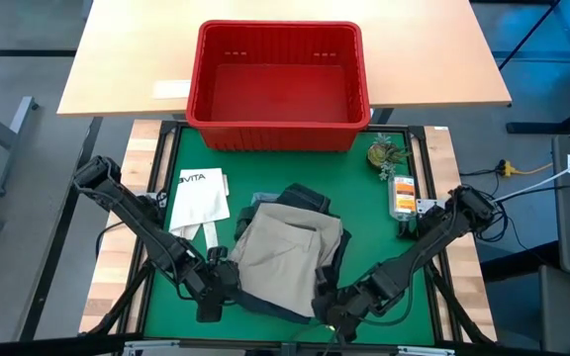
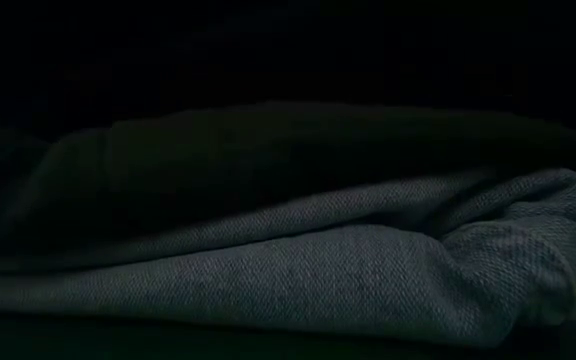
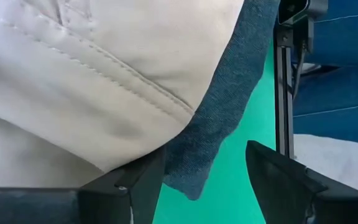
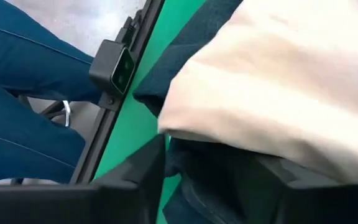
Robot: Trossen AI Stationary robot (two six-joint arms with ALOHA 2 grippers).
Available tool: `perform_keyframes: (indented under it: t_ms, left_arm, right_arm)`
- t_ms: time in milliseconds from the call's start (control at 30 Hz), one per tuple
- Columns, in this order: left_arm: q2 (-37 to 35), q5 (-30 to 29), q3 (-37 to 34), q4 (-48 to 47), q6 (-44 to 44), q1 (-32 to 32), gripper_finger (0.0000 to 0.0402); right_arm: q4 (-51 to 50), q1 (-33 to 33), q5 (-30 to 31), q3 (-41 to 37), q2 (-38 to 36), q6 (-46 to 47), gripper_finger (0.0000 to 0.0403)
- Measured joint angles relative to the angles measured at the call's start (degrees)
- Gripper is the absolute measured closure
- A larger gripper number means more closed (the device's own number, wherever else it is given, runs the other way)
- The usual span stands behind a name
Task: Fold Laundry from Bin
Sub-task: Move the stacked clothes to the center of the table
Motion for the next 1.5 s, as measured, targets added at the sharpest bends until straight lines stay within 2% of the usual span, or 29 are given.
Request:
perform_keyframes:
  t_ms: [133, 233, 433, 533, 600, 867, 1000, 1133, 1333, 1500]
  left_arm:
    - [0.0, 0.1, 0.0, 0.0, 0.0, 0.0, 0.0183]
    - [0.0, 0.1, 0.0, 0.1, 0.0, 0.0, 0.0183]
    - [0.0, 0.0, 0.0, 0.1, 0.2, 0.0, 0.0182]
    - [0.0, -0.3, 0.0, 0.1, 0.2, 0.0, 0.0182]
    - [0.0, -0.3, 0.0, 0.1, 0.2, 0.0, 0.0182]
    - [0.0, 0.4, 0.0, 0.5, 0.0, 0.2, 0.0182]
    - [0.0, 2.3, 0.0, 0.7, 0.0, 0.3, 0.0182]
    - [0.0, 3.8, 0.0, 0.7, 0.6, 0.3, 0.0182]
    - [0.0, 3.8, 0.0, 0.7, 1.7, 0.3, 0.0182]
    - [0.0, 1.2, 0.0, 0.8, 1.7, 0.3, 0.0182]
  right_arm:
    - [0.2, 0.0, -3.0, 0.0, 0.0, 0.6, 0.0186]
    - [-0.4, -0.1, -5.8, 0.0, 0.0, 4.6, 0.017]
    - [-2.3, -0.1, -13.9, 0.0, 0.0, 9.8, 0.0167]
    - [-6.3, -0.1, -21.0, 0.0, 0.0, 10.1, 0.0167]
    - [-9.6, -0.1, -22.5, 0.0, -0.6, 11.8, 0.0167]
    - [-20.1, 2.0, -10.3, -0.2, -7.7, 15.8, 0.0167]
    - [-18.6, 3.2, -8.7, -5.4, -11.6, 21.2, 0.0167]
    - [-11.9, 3.5, -9.5, -16.0, -14.7, 31.7, 0.0167]
    - [6.8, 2.1, -6.8, -32.8, -17.2, 47.2, 0.0167]
    - [18.7, 0.6, -8.5, -39.7, -16.3, 51.4, 0.0167]
